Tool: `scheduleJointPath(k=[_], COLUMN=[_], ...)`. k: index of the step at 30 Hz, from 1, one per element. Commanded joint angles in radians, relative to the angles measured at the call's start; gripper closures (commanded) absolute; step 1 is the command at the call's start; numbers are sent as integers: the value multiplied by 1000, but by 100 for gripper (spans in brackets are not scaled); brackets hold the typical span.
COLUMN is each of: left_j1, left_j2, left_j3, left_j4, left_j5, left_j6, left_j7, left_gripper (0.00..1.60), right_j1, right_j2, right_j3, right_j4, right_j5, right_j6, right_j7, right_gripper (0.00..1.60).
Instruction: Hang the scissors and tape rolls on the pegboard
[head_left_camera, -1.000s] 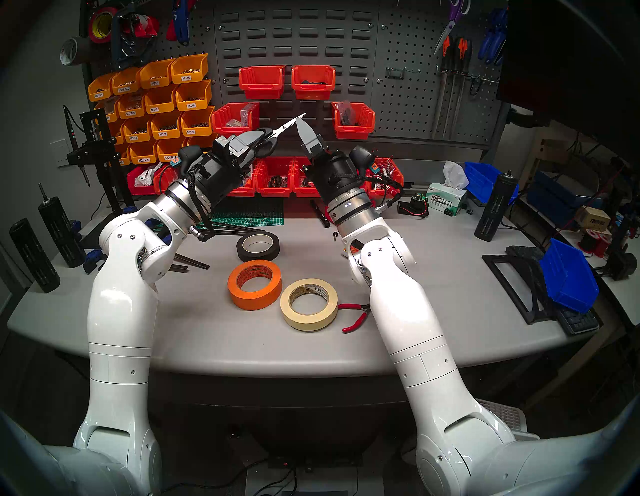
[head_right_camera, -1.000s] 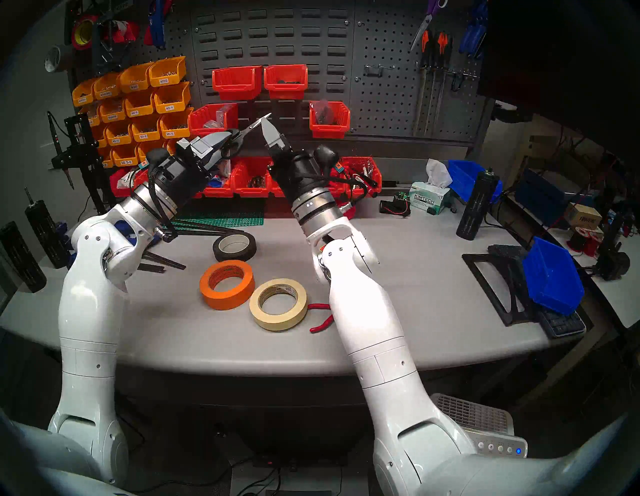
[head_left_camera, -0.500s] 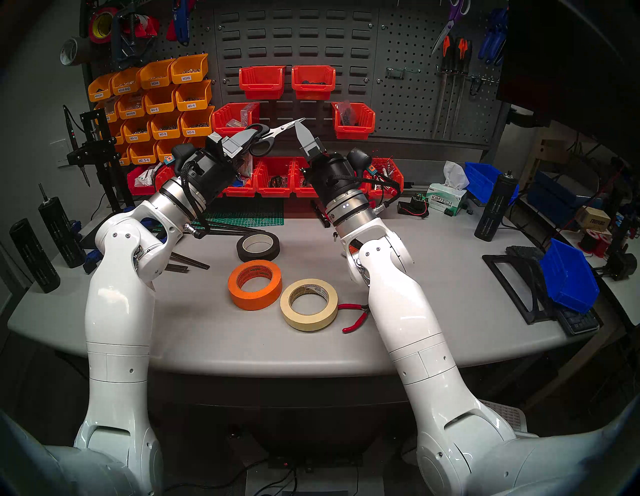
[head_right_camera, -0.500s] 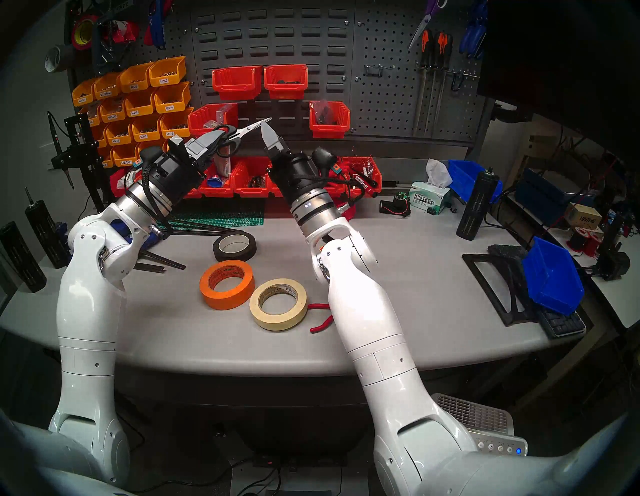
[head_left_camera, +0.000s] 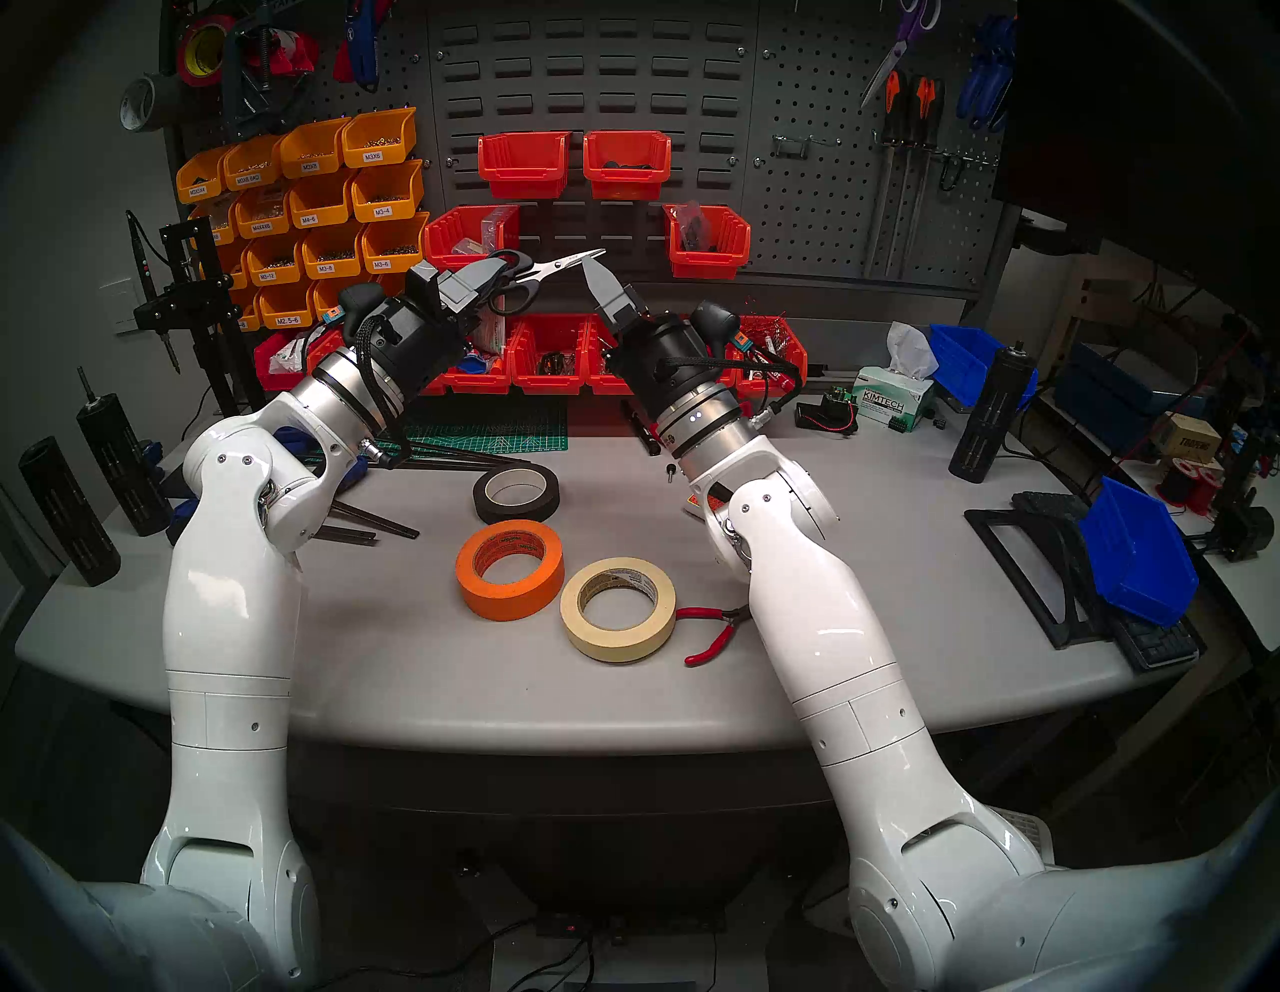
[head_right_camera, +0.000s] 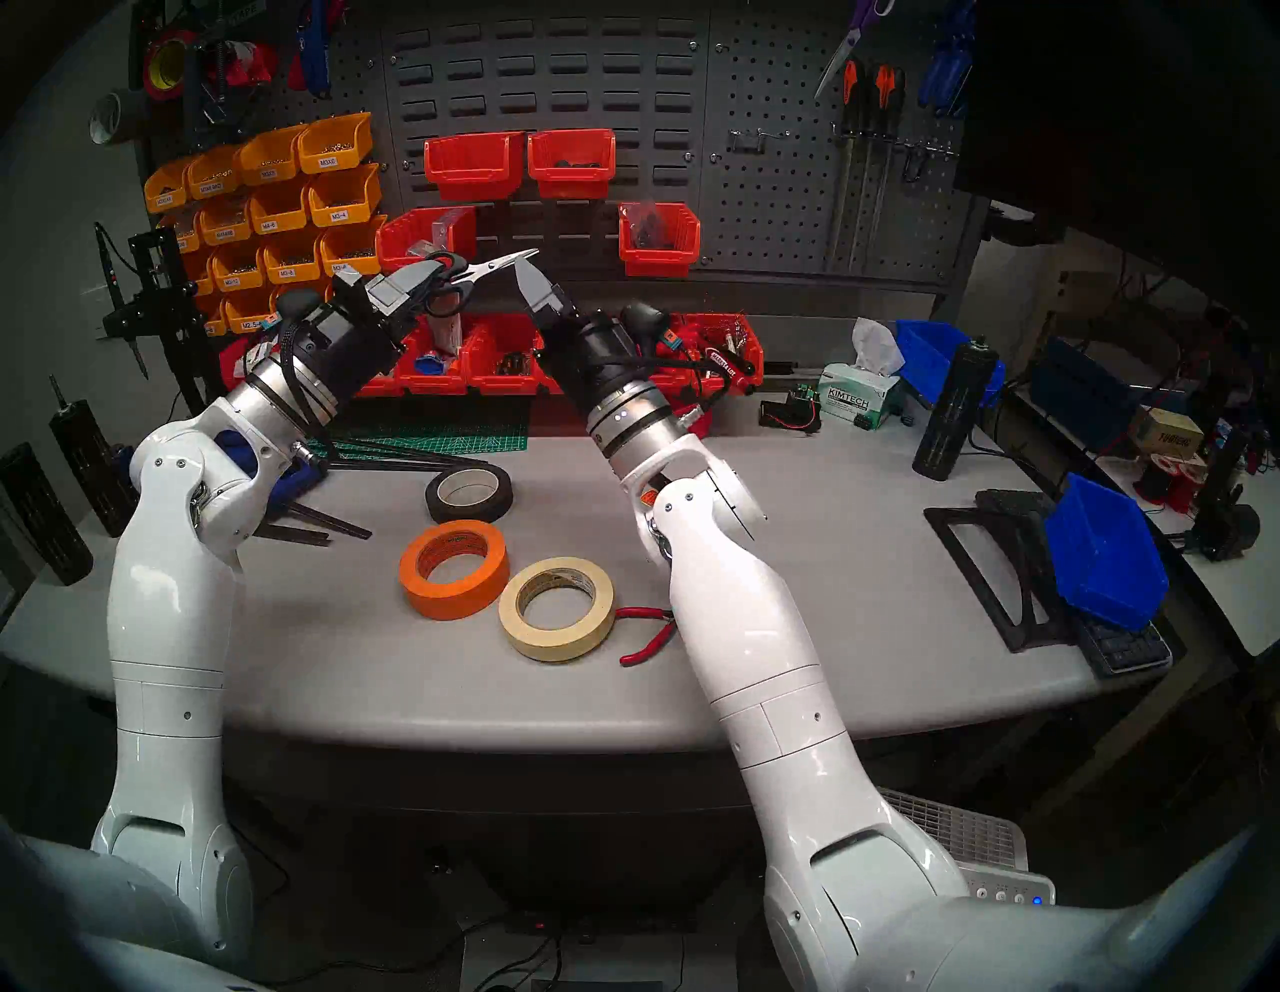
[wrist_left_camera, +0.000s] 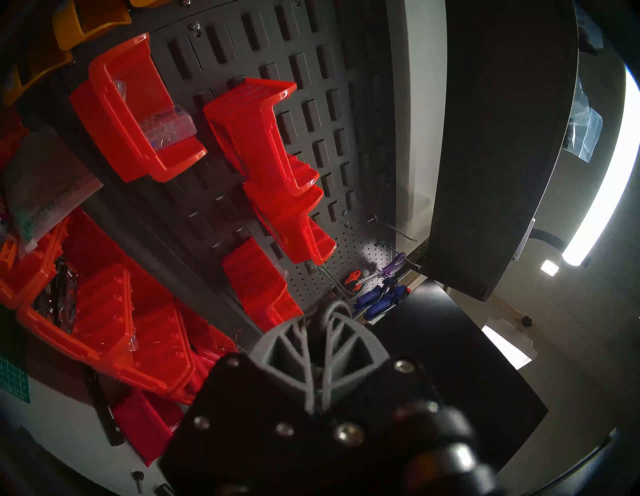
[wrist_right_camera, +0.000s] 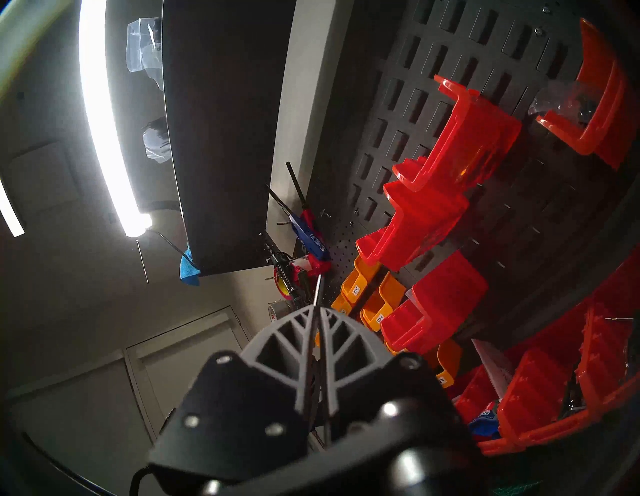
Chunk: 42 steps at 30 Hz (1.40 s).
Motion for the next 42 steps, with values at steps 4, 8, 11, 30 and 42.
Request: scheduleJointPath(k=[4, 8, 11, 30, 42], left_j1=[-77, -91, -100, -177, -200], left_j2=[26, 49, 72, 184, 237], left_j3=[-2, 3, 13, 55, 88], left_j4=[-14, -10, -11, 15, 32], left_j5=[15, 38, 68, 263, 347], left_j6=[-2, 2, 11, 29, 18], left_j7=[-16, -27, -36, -138, -218], left_gripper=[160, 160, 160, 160, 160], right_j1=[25, 21, 17, -36, -47], right_j2=[31, 46, 61, 221, 311], right_j3=[-10, -4, -1, -1, -23], right_j4=[-52, -58, -71, -220, -312], right_j5=[-18, -23, -43, -207, -311], right_j6=[42, 56, 56, 134, 206], right_j7=[-10, -16, -26, -100, -123], right_gripper=[0, 0, 0, 0, 0])
